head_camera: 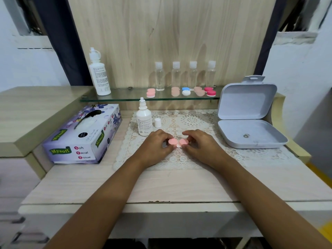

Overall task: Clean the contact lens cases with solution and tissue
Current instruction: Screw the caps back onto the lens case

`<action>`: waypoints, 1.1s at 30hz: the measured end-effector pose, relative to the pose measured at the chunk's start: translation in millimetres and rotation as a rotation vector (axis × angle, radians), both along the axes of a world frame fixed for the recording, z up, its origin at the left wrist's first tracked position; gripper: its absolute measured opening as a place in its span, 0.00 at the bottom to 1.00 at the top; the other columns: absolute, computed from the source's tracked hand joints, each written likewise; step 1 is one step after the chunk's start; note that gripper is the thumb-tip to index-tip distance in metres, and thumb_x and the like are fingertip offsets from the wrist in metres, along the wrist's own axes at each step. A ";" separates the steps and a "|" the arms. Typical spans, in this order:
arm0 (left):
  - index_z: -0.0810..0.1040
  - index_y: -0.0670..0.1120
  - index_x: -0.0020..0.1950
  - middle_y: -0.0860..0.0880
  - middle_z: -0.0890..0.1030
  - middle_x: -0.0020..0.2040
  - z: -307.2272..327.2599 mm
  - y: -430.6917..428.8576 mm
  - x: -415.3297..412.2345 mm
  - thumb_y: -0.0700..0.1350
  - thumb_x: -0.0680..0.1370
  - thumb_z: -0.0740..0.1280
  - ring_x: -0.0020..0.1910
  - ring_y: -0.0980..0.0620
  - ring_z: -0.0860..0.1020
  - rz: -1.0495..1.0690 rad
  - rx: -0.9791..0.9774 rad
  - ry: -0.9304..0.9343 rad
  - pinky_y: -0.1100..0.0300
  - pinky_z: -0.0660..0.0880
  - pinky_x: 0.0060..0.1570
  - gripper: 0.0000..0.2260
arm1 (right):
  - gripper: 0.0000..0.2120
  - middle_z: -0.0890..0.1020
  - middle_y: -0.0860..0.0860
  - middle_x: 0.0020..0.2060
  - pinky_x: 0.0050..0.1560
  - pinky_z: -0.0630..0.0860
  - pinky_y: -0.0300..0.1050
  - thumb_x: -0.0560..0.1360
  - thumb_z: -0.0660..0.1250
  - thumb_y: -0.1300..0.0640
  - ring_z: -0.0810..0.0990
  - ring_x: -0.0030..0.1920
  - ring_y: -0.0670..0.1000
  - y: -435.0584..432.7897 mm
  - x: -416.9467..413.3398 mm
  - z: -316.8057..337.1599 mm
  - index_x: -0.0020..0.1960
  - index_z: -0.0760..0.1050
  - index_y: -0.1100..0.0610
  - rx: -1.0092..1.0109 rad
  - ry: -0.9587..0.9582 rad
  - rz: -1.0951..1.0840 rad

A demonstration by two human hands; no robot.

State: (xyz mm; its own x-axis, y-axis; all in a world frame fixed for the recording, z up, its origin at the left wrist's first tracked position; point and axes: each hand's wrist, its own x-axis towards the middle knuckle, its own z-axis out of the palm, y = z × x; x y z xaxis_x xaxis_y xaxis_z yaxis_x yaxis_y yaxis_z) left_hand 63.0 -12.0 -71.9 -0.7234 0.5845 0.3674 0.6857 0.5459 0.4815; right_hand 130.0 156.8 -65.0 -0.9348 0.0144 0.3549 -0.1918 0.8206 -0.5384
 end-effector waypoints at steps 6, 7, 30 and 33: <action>0.79 0.46 0.56 0.53 0.72 0.47 -0.4 0.0 -0.6 0.48 0.75 0.69 0.51 0.54 0.70 0.003 -0.003 0.002 0.64 0.64 0.51 0.12 | 0.19 0.79 0.50 0.57 0.60 0.68 0.40 0.75 0.65 0.60 0.75 0.58 0.50 -0.8 0.4 -0.2 0.66 0.72 0.55 -0.052 0.015 0.040; 0.79 0.46 0.56 0.53 0.72 0.47 -0.5 0.1 -1.0 0.48 0.75 0.69 0.51 0.54 0.71 0.003 -0.004 0.001 0.64 0.64 0.51 0.12 | 0.19 0.79 0.51 0.56 0.59 0.68 0.39 0.75 0.65 0.60 0.75 0.58 0.50 -0.6 0.4 0.2 0.65 0.72 0.55 -0.030 0.009 0.034; 0.78 0.47 0.55 0.53 0.74 0.49 -0.5 -0.5 0.4 0.49 0.75 0.68 0.52 0.54 0.71 0.002 -0.019 0.004 0.63 0.66 0.52 0.11 | 0.10 0.79 0.52 0.47 0.46 0.61 0.35 0.74 0.66 0.53 0.73 0.51 0.51 3.5 -7.3 -6.1 0.53 0.78 0.55 0.080 -0.003 -0.014; 0.78 0.47 0.57 0.50 0.75 0.51 0.7 -1.1 3.4 0.48 0.76 0.67 0.53 0.52 0.71 0.007 -0.022 0.002 0.62 0.66 0.53 0.12 | 0.11 0.78 0.51 0.46 0.46 0.60 0.33 0.74 0.66 0.53 0.73 0.50 0.49 3.6 -5.5 -5.9 0.54 0.78 0.56 0.068 0.017 -0.012</action>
